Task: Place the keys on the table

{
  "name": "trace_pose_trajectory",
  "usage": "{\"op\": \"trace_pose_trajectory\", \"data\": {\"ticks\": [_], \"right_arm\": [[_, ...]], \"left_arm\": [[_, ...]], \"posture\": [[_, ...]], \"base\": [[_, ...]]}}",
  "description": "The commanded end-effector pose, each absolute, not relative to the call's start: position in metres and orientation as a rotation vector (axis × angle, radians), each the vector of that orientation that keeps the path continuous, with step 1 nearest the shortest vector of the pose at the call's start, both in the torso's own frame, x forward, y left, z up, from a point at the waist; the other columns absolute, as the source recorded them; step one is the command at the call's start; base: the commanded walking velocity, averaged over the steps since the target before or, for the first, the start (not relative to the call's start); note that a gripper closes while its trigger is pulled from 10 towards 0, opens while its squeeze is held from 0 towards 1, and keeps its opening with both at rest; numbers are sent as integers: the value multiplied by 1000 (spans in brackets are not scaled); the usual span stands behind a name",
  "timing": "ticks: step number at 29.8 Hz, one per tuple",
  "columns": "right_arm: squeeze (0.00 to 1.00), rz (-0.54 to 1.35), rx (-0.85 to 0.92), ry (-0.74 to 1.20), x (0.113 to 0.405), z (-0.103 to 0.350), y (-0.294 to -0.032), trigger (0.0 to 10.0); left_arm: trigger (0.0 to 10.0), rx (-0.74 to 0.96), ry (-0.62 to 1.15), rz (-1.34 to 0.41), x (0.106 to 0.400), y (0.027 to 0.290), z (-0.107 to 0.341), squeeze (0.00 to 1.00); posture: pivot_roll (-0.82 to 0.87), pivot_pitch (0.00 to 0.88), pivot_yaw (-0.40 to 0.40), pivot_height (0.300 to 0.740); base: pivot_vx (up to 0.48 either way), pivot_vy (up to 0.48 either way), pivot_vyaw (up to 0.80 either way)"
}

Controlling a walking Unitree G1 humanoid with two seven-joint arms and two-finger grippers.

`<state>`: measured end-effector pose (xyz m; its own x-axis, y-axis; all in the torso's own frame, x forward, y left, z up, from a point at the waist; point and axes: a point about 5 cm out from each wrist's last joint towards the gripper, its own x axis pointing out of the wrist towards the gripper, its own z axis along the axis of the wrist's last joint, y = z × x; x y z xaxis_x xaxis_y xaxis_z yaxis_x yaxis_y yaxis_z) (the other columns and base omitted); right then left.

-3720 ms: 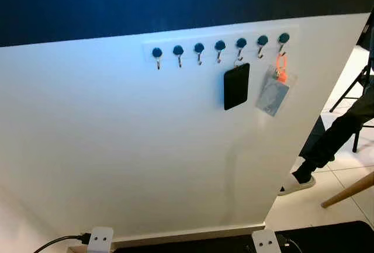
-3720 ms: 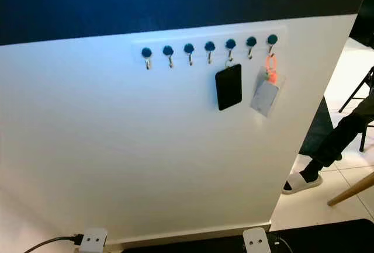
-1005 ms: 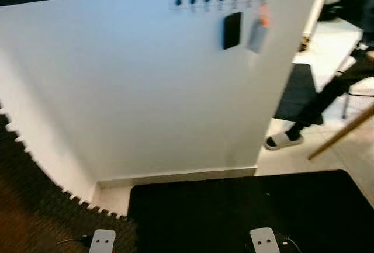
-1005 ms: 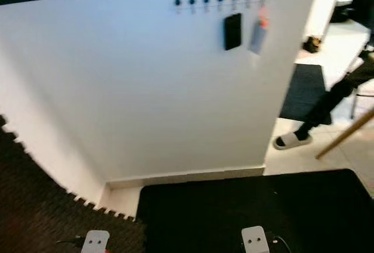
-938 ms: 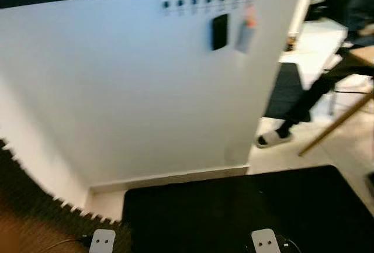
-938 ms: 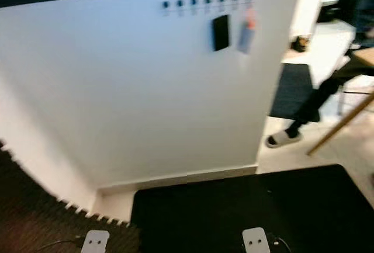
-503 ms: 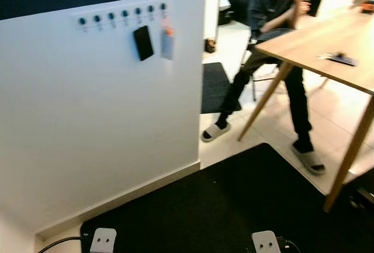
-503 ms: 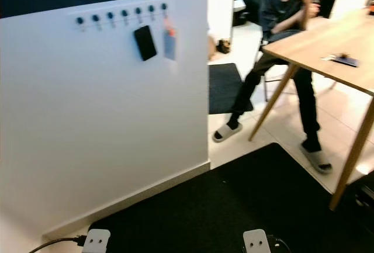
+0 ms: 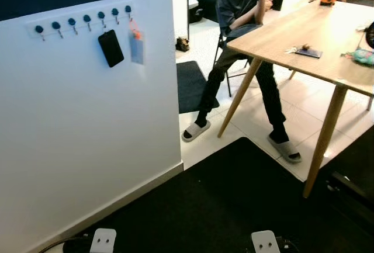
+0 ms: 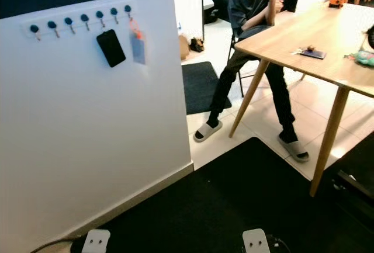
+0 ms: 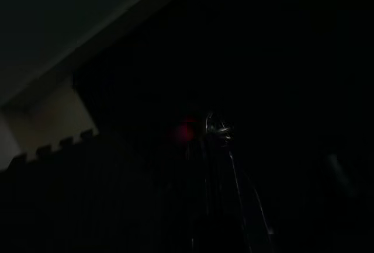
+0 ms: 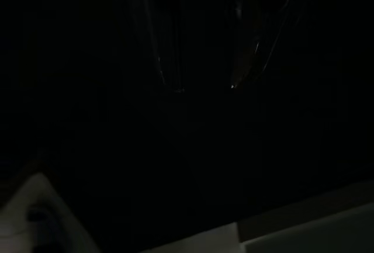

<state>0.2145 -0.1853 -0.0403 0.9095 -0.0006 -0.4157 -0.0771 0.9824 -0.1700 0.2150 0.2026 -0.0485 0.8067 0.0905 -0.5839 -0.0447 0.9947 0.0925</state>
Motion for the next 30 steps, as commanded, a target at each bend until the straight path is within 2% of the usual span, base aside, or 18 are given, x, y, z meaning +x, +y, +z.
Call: {"op": "trace_pose_trajectory", "data": {"ticks": [1,30], "right_arm": [[0,40,-167,454,207,-46,-182,10000],[0,45,-168,453,208,-46,-182,10000]], "left_arm": [[10000,86,660,87,206,208,-54,0],[10000,84,658,90,205,207,-54,0]], "posture": [[24,158,100,740],[26,160,96,740]], "base": [[0,0,-788],[0,0,-788]]}}
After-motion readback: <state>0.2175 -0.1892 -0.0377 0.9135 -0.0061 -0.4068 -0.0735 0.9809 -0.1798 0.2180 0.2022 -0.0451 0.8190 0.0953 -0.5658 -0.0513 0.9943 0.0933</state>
